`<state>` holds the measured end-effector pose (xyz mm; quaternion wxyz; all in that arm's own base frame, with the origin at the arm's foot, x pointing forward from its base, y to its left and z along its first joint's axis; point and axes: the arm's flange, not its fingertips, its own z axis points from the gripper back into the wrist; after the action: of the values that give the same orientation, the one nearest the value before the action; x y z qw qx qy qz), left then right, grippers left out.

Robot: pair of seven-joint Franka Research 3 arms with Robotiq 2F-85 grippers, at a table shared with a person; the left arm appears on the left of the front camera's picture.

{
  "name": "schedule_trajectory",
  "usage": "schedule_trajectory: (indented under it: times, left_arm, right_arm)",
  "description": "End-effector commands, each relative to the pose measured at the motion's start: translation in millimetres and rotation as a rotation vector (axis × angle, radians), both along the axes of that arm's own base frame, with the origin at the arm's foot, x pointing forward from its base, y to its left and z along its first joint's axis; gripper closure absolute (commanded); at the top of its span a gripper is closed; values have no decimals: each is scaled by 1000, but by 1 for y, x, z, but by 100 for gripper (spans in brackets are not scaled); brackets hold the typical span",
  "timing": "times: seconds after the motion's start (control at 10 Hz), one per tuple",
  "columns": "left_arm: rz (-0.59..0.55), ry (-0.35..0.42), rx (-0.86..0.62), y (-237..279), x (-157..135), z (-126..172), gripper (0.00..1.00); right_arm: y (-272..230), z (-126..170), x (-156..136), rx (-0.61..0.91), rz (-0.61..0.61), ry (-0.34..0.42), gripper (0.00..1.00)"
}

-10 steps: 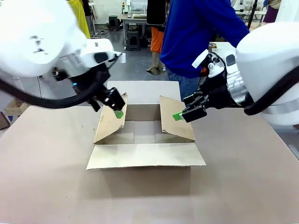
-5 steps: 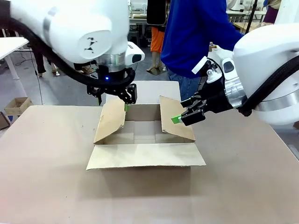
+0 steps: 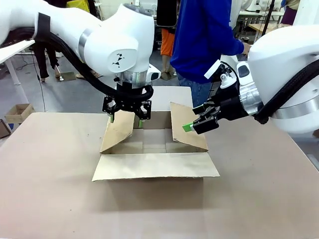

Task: Pack the gift set into the box.
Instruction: Place both hands on the side flaps of the Package Box and spread them outward.

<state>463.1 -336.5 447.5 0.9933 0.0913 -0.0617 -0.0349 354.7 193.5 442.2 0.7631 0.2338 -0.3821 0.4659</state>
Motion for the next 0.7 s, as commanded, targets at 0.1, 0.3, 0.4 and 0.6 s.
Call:
schedule_trajectory:
  times: [0.1, 0.3, 0.4, 0.6]
  left_arm:
    - [47, -30, 51, 0, 5, -3, 0]
    - [94, -67, 86, 13, -1, 7, 0]
    - [124, -72, 114, 24, -5, 12, 0]
    - [119, -109, 74, 44, -19, 25, 0]
  right_arm:
    - [-3, 8, -4, -13, -26, 9, 0]
    - [-3, 8, -4, -13, -26, 9, 0]
    - [-3, 8, -4, -13, -26, 9, 0]
    - [-3, 8, -4, -13, -26, 9, 0]
